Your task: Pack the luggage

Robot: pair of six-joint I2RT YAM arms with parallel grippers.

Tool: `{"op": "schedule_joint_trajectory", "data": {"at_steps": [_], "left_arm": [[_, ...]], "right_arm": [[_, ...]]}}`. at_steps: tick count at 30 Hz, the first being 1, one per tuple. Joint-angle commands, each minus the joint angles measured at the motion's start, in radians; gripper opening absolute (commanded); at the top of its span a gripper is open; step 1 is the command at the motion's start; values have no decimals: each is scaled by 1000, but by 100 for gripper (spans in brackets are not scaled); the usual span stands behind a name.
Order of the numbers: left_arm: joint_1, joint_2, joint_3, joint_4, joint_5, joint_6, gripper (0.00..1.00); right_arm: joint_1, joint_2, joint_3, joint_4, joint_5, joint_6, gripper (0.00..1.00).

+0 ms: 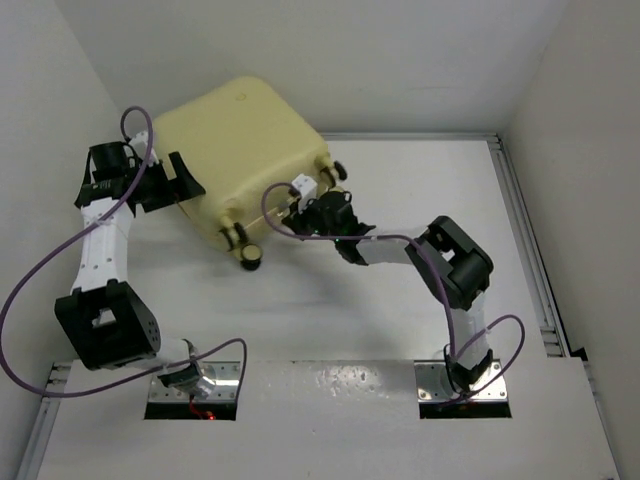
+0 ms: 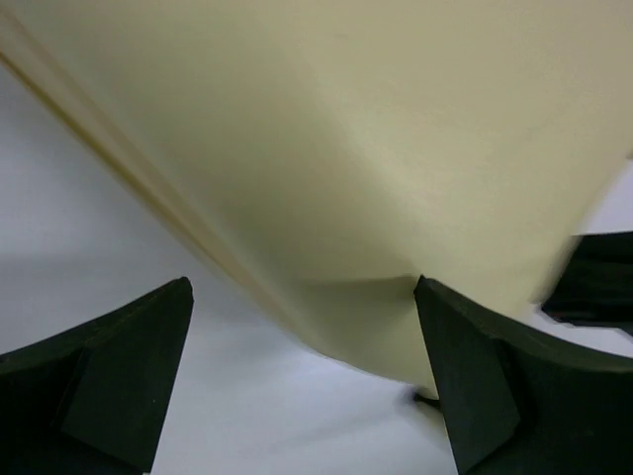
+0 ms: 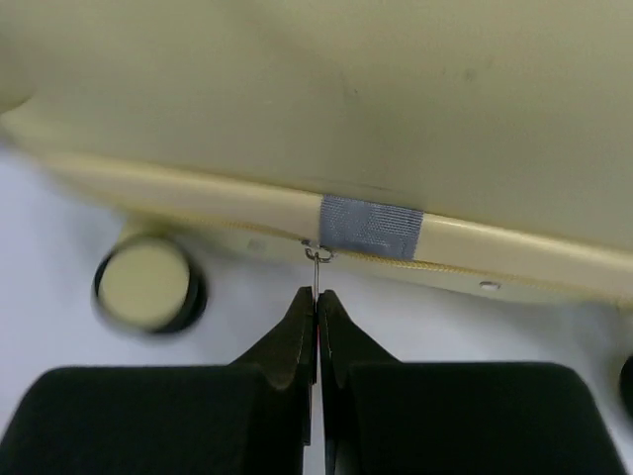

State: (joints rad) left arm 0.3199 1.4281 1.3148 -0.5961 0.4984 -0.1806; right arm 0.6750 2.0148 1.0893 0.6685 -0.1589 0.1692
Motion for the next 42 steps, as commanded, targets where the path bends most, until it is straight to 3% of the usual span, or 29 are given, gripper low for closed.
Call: {"op": "schedule_joint_trajectory", "data": {"at_steps": [1, 7, 10, 15, 25, 29, 36, 42], "left_arm": [[-18, -144, -20, -157, 49, 42, 100], [-70, -288, -40, -225, -14, 62, 100], [-100, -288, -40, -275, -84, 63, 100], [-145, -279, -40, -360, -84, 93, 100], [-347, -290, -68, -387, -282, -100, 100], [-444, -290, -123, -374, -429, -190, 100], [-453, -224, -158, -327, -578, -250, 100], [-444, -144, -108, -288, -580, -270, 97]], "right_arm": [[35, -108, -5, 30, -45, 26, 0], [-5, -110, -39, -23, -10, 30, 0], [26, -62, 4, -24, 1, 39, 0], [57, -13, 58, -27, 33, 41, 0], [92, -22, 11, -7, 150, 26, 0], [104, -30, 6, -1, 156, 35, 0], [110, -22, 23, -1, 156, 47, 0], [112, -22, 4, 6, 200, 32, 0]]}}
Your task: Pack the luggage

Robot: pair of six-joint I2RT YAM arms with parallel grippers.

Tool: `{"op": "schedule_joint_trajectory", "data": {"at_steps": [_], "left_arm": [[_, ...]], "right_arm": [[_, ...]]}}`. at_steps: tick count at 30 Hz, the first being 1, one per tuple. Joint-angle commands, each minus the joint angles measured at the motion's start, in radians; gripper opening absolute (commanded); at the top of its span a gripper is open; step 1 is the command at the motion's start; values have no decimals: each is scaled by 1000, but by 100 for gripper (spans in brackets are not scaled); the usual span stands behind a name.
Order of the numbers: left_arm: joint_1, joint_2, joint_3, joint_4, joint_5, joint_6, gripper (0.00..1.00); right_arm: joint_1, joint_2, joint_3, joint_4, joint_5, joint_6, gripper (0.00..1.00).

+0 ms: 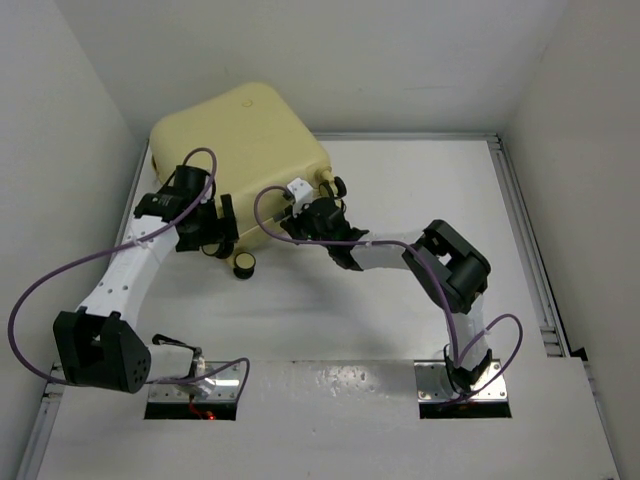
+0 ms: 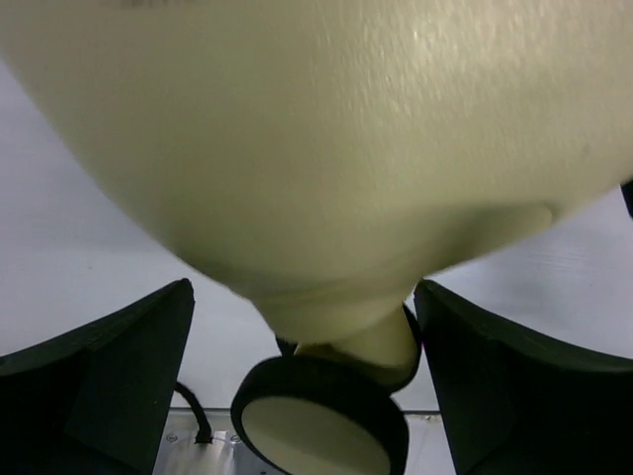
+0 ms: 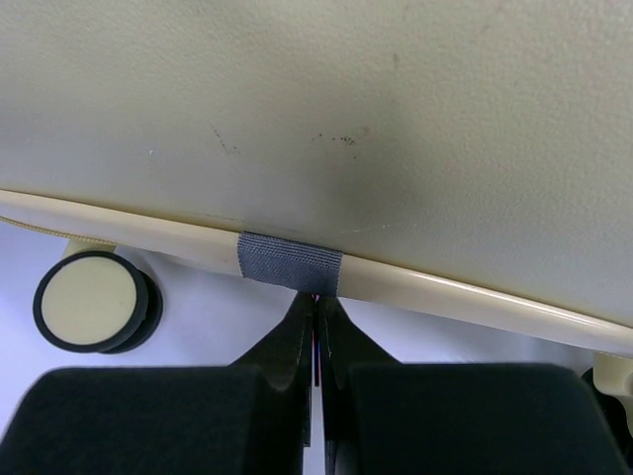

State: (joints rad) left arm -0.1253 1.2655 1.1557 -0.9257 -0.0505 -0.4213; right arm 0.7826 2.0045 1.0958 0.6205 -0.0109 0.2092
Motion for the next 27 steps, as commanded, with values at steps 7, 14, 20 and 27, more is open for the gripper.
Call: {"op": "schedule_joint_trajectory", "data": {"at_steps": [7, 14, 20, 27], "left_arm": [[28, 28, 29, 67, 63, 1, 47], [134, -11, -19, 38, 80, 73, 12], [282, -31, -19, -12, 69, 176, 6], [465, 1, -19, -22, 115, 256, 0]], "right_arm": [[-3, -19, -30, 58, 61, -24, 0], [-29, -47, -86, 65, 84, -48, 0], [-106, -99, -181, 68, 120, -62, 0], [-247, -138, -241, 59, 157, -70, 0]]}}
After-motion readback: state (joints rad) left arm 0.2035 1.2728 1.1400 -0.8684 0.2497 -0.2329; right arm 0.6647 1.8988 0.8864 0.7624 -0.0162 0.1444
